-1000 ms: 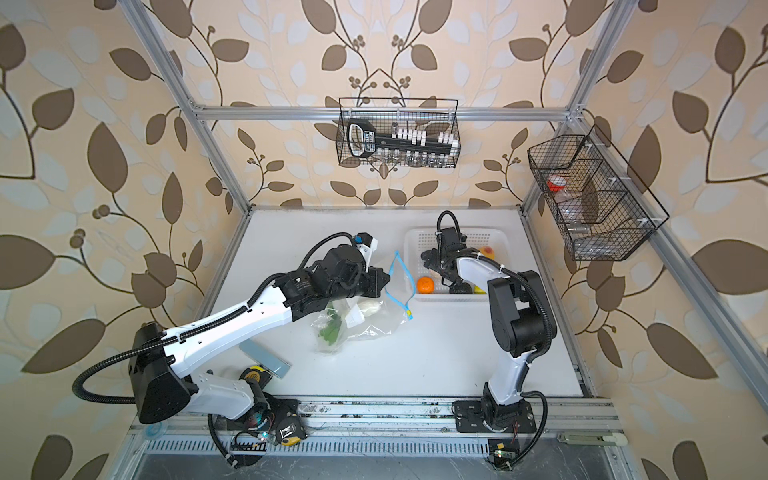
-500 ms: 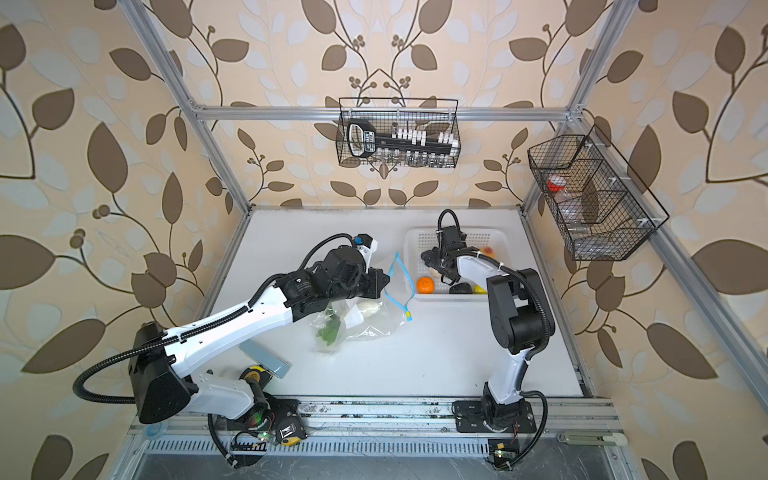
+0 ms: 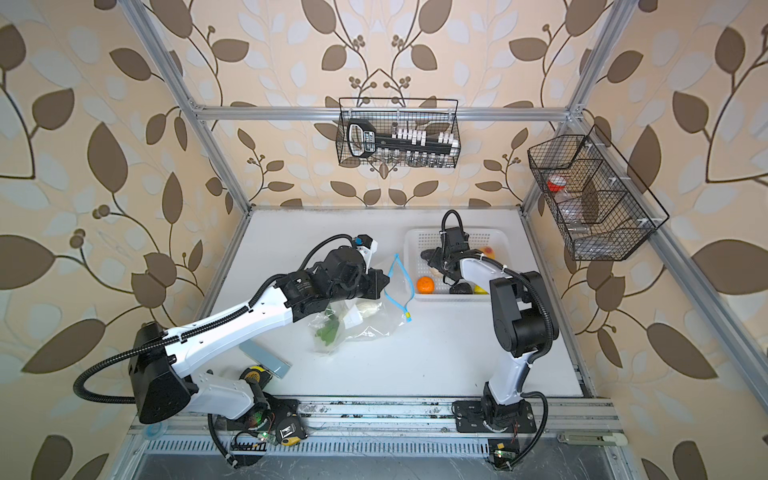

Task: Place the food in the zip-top bag and seal the zipper
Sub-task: 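Lower the right gripper around the pale pear and close it, then lift the pale pear with the right gripper and carry it to the bag opening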

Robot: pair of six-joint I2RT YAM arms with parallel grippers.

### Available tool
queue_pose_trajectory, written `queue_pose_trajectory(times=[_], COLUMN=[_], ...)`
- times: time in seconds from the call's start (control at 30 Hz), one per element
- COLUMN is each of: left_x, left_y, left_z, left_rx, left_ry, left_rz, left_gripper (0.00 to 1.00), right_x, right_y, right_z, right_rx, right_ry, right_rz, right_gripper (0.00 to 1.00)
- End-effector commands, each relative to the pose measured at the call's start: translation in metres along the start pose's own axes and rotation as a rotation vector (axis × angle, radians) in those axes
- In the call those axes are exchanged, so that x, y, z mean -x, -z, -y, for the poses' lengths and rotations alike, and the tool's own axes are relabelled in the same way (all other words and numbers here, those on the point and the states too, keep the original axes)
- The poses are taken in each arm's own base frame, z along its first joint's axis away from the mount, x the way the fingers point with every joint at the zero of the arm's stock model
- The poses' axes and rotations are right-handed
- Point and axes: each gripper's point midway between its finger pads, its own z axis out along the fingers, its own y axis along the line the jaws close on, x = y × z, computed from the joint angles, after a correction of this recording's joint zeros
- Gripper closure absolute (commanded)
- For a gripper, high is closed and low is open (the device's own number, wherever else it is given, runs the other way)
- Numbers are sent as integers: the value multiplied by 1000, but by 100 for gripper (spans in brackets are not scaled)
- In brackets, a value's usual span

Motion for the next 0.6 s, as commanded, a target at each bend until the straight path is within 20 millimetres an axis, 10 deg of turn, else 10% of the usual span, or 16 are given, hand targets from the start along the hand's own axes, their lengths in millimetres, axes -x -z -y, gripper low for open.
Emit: queue_pose_trajectory(times=[0.0, 0.57], left_x=[8, 9], left_y=[4, 5], left_z=[3, 6], left_rx=[-22, -31], left_ry=[9, 7], left_rz=[31, 30], left_gripper=[100, 100], right_x=[5, 9], right_y=[13, 64], right_z=[-2, 6], right_rx=[22, 45], right_ry=[-15, 14], right_rz=[18, 74], right_gripper=[34, 37])
